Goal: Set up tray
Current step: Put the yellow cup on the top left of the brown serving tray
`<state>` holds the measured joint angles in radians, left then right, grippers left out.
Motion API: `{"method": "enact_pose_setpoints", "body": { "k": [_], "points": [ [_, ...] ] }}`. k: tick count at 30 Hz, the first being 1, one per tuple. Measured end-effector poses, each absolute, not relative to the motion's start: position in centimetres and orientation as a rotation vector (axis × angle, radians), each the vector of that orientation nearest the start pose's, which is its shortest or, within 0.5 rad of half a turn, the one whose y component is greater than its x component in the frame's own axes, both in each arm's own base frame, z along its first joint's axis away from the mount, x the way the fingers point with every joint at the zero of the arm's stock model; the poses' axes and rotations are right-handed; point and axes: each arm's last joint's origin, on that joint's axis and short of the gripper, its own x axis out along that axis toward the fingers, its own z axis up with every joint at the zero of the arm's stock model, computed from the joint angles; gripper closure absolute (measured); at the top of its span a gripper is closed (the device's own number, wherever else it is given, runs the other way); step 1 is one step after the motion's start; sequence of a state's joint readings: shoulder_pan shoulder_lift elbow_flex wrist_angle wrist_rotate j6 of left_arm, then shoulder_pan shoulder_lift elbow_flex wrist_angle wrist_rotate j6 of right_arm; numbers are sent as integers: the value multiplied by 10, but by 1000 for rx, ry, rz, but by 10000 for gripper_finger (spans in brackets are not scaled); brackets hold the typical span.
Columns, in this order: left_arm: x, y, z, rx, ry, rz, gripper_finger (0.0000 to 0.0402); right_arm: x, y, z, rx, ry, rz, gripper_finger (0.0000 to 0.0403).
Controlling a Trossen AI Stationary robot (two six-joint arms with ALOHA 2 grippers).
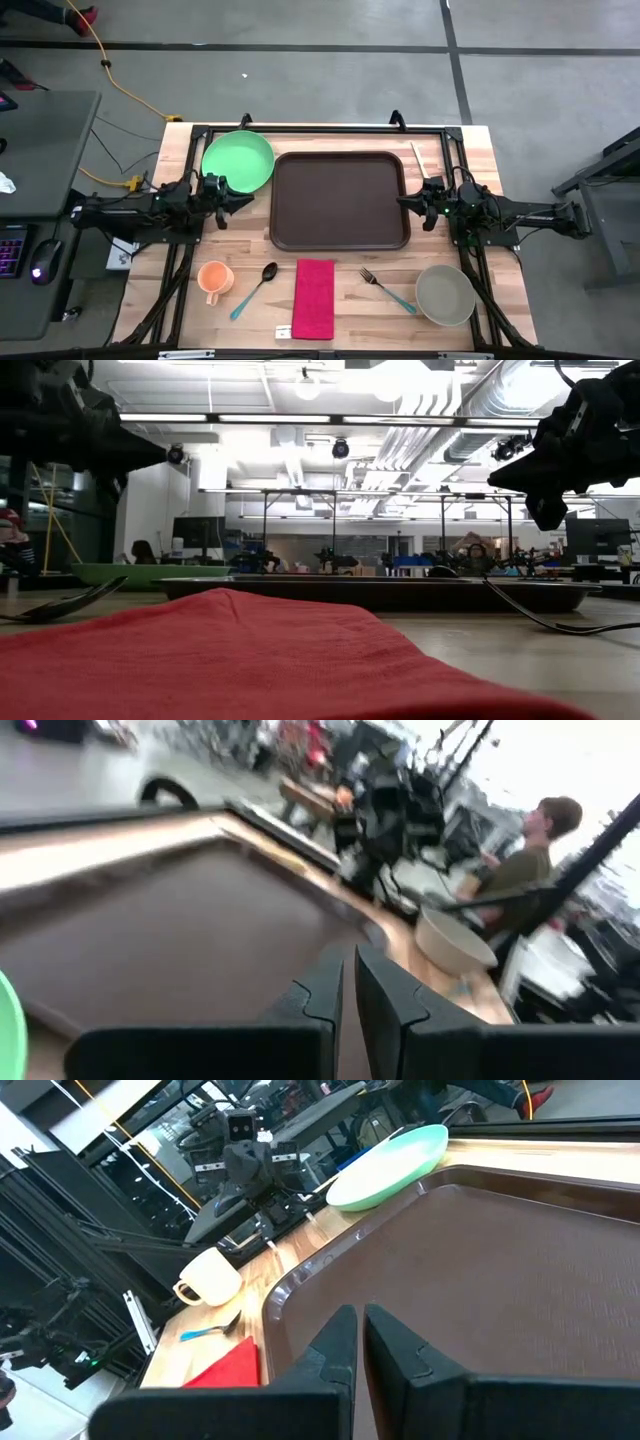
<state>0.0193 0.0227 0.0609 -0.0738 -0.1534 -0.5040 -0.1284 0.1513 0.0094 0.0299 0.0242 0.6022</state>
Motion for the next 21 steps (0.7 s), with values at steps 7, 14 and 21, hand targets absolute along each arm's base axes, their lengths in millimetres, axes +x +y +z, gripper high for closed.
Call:
{"method": "enact_pose_setpoints", "body": {
  "k": [7, 14, 21],
  "points": [
    [80, 2, 214, -518, 33, 58, 339, 105, -14, 157, 606, 62, -181, 402],
    [53, -2, 248, -648, 199, -19, 339, 105, -14, 157, 606, 62, -181, 402],
    [54, -4, 278, -705, 311, -76, 339, 105, -14, 157, 606, 62, -181, 402]
  ]
}}
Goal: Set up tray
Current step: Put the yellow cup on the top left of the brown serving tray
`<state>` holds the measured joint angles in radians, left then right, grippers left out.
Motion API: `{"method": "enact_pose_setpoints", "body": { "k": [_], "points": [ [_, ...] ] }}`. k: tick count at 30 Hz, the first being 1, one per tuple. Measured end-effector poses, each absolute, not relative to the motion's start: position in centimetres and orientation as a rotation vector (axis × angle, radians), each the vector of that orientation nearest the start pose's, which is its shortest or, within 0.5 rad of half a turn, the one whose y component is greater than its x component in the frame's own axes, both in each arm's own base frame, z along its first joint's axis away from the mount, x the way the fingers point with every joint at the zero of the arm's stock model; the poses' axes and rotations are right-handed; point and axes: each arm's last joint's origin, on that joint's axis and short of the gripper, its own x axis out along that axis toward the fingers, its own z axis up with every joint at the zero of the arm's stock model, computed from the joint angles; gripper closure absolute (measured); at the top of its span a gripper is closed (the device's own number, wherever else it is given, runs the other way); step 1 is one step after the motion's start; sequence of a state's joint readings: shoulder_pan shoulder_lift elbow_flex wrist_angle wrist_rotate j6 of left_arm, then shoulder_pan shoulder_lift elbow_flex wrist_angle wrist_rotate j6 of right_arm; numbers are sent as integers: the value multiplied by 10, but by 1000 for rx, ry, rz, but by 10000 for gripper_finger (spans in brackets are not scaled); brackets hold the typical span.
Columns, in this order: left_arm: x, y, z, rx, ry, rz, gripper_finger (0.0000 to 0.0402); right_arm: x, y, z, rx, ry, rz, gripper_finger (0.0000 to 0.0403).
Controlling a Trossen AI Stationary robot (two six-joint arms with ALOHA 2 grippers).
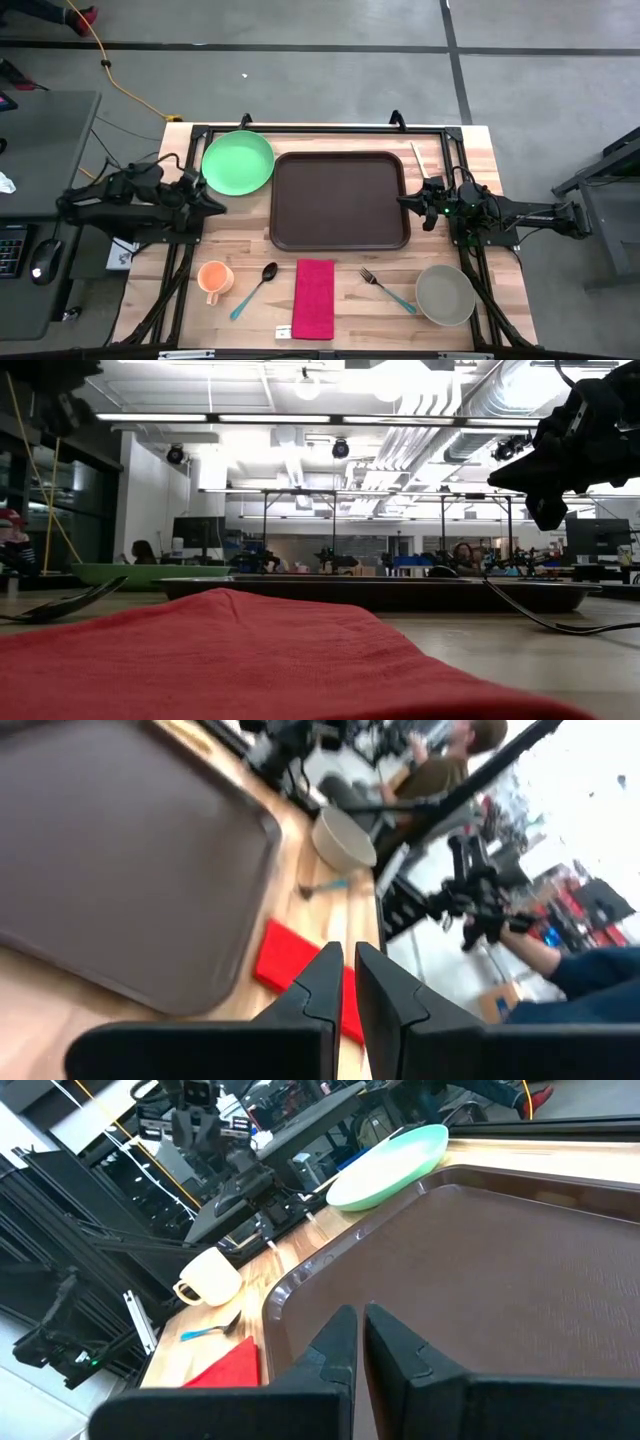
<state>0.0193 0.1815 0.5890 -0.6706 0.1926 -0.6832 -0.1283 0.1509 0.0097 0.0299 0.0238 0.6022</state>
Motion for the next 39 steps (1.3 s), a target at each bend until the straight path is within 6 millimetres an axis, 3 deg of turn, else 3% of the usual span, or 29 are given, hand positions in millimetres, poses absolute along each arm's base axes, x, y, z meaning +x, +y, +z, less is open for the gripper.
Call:
{"method": "enact_pose_setpoints", "body": {
  "k": [4, 12, 20, 26, 33, 39],
  "points": [
    [74, -7, 289, -722, 445, -127, 339, 105, -14, 157, 606, 63, -181, 402],
    [112, -11, 291, -825, 889, -142, 339, 105, -14, 157, 607, 62, -181, 402],
    [129, -21, 321, -872, 1079, -160, 339, 105, -14, 157, 607, 63, -180, 402],
    [130, -50, 339, -871, 1161, -172, 339, 105, -15, 157, 606, 60, -189, 402],
    [125, -97, 330, -733, 1265, -124, 339, 105, -15, 158, 604, 49, -218, 402],
    [119, -122, 317, -680, 1377, -49, 339, 105, -15, 158, 603, 49, -218, 402]
  ]
}}
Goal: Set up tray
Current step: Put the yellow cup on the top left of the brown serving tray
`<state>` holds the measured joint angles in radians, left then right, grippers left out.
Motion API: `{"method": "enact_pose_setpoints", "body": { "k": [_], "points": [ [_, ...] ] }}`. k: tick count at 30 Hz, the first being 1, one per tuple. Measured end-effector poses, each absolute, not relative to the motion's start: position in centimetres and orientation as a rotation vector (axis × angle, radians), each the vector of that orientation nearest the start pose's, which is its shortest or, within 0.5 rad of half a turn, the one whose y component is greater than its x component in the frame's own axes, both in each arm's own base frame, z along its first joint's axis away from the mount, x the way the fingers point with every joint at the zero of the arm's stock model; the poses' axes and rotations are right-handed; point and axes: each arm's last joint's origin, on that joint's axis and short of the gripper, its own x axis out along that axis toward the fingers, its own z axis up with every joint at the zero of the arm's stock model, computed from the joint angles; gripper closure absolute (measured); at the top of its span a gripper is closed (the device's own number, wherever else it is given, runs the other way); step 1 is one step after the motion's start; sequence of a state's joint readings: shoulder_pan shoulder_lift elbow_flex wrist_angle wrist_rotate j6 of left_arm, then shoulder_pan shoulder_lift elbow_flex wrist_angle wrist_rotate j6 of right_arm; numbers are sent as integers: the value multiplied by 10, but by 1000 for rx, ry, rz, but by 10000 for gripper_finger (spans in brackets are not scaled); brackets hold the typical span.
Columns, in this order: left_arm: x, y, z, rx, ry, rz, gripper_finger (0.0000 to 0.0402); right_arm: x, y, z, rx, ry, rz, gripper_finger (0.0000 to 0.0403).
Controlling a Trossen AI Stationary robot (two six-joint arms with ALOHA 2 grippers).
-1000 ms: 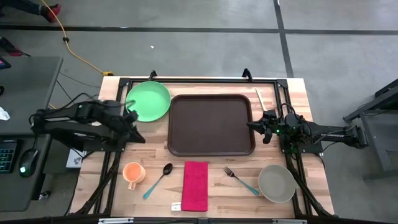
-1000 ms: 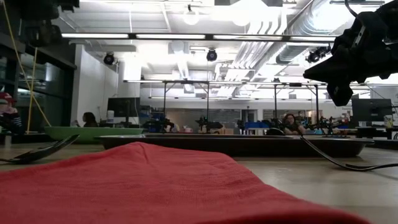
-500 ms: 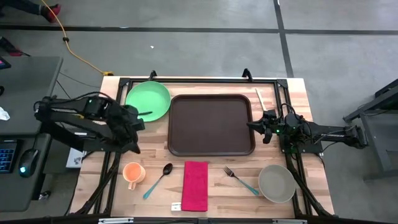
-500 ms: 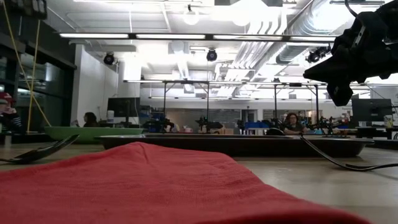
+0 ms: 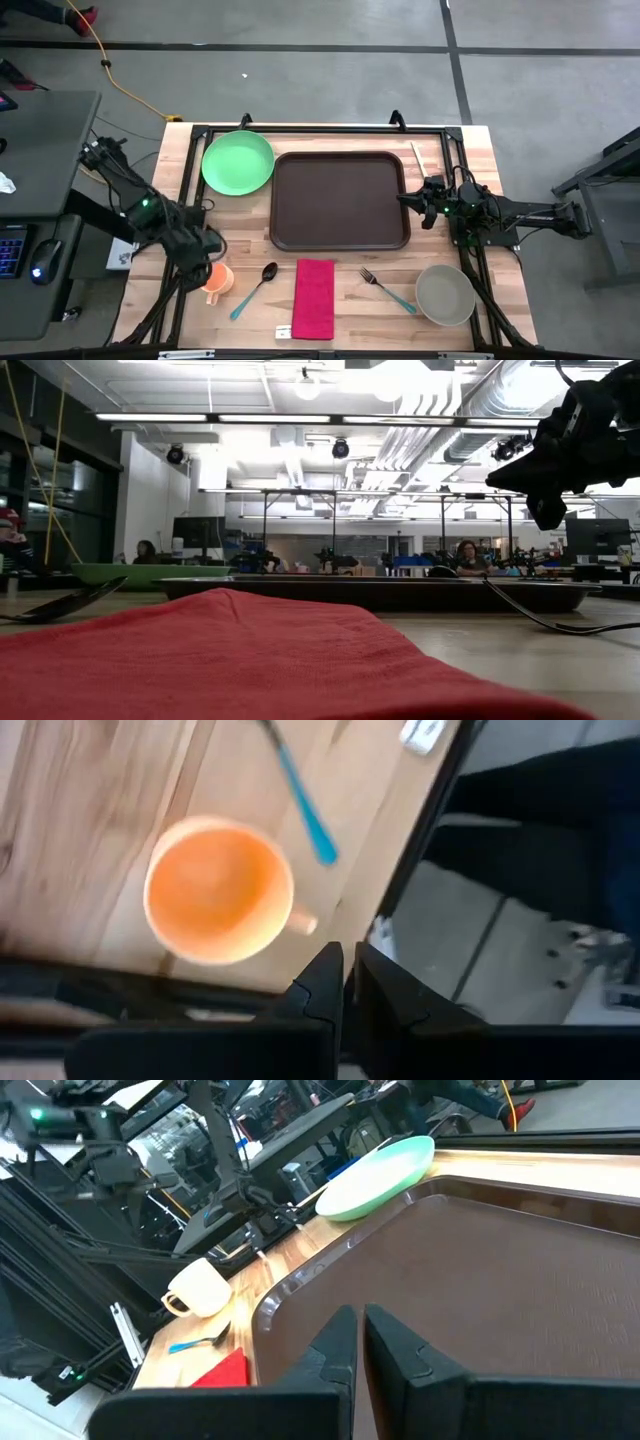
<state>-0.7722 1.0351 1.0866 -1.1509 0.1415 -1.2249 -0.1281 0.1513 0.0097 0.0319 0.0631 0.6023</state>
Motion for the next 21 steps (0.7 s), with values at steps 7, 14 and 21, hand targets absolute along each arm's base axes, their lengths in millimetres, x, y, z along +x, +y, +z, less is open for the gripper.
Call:
{"method": "enact_pose_setpoints", "body": {
  "k": [7, 14, 21],
  "points": [
    [116, -130, 303, -524, 1433, 71, 339, 105, -15, 158, 604, 49, -219, 402],
    [122, -133, 298, -385, 1384, 60, 339, 105, -15, 157, 603, 49, -219, 402],
    [124, -133, 297, -278, 1359, 30, 339, 105, -15, 157, 604, 50, -217, 402]
  ]
}}
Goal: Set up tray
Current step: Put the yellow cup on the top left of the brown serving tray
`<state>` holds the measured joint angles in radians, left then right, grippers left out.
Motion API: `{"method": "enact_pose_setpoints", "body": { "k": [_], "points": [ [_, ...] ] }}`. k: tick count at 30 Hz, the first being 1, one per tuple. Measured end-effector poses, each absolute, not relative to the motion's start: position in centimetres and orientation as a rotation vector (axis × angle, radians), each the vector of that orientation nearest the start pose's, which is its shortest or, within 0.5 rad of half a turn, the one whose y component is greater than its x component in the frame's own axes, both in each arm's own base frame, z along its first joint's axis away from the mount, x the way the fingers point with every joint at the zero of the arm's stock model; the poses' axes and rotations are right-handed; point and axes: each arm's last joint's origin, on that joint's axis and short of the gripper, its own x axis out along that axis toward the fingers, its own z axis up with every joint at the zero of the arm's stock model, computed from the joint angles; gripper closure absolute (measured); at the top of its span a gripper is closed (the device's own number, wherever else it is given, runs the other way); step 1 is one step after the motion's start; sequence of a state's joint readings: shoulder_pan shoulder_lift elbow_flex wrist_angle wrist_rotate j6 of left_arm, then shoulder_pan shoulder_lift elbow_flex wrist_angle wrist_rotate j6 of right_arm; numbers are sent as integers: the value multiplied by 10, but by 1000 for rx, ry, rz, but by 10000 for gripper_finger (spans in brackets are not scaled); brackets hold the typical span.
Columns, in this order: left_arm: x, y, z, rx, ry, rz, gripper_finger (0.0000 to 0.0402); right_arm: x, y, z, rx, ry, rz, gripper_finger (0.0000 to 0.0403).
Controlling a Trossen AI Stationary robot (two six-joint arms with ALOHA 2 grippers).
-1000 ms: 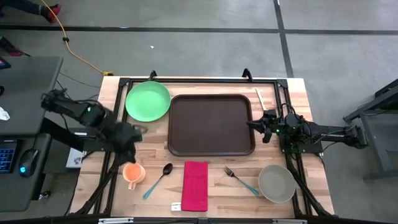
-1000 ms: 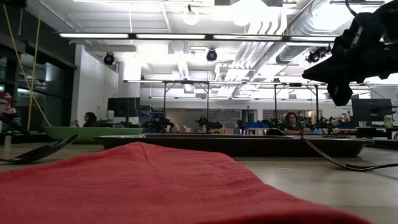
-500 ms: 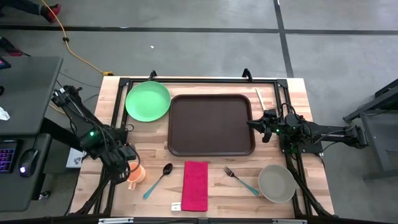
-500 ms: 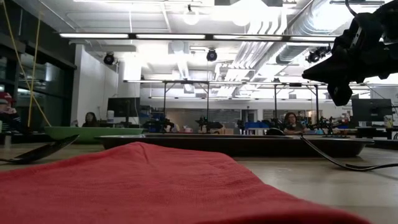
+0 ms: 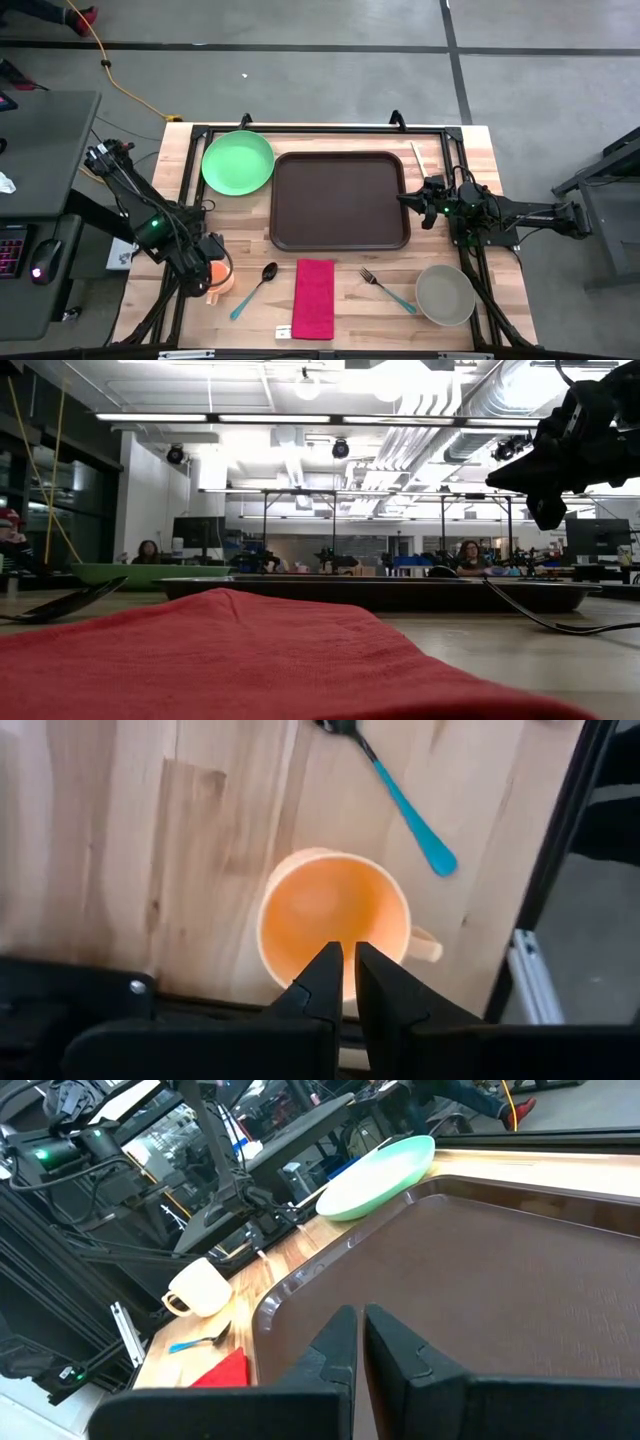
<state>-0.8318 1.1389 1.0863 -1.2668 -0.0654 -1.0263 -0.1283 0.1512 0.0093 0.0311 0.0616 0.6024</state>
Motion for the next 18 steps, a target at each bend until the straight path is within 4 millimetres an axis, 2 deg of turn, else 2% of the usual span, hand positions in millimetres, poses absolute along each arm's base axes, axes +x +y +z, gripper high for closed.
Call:
{"method": "enact_pose_setpoints", "body": {
  "k": [8, 18],
  "points": [
    [123, -129, 296, -217, 1329, 81, 339, 105, -15, 157, 603, 50, -217, 402],
    [130, -136, 287, -152, 1356, 106, 339, 105, -15, 157, 580, 53, -216, 402]
  ]
}}
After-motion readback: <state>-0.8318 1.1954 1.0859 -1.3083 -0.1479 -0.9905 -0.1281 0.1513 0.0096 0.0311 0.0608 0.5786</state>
